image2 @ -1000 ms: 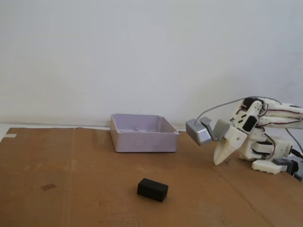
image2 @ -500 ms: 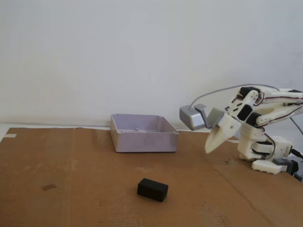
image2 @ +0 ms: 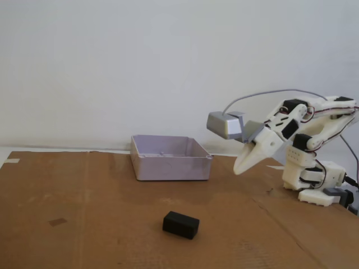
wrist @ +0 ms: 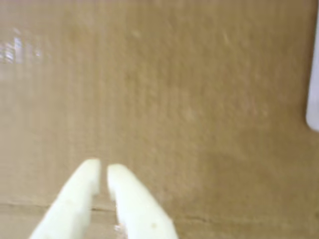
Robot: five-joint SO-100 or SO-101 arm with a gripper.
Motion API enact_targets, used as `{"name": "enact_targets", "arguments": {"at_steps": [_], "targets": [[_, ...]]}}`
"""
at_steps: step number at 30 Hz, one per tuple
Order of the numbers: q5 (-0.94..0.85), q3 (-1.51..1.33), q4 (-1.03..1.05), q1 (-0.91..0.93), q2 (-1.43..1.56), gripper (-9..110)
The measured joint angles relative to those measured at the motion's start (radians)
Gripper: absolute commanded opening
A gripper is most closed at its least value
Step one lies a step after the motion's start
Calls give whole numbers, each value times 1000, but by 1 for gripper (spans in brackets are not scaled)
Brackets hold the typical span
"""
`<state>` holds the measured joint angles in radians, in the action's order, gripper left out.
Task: Grasp a block and put it in the box.
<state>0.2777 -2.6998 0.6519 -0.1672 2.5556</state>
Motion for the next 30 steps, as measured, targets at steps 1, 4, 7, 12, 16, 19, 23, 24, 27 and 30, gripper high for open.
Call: {"name": "enact_targets", "arguments": {"at_steps": [1,4,7,12,16,19,23,24,27,30], "targets": [[2,18,-14,-12,-26,0],[3,78,-44,-38,-104,0],[3,137,-77,-54,-195,0],[5,229,-147,-100,-357,0],[5,291,-204,-123,-471,0],[5,344,-219,-126,-532,0],[5,413,-222,-137,-589,0],[5,431,-222,-144,-603,0],[6,486,-224,-173,-650,0],[38,534,-225,-199,-707,0]]}}
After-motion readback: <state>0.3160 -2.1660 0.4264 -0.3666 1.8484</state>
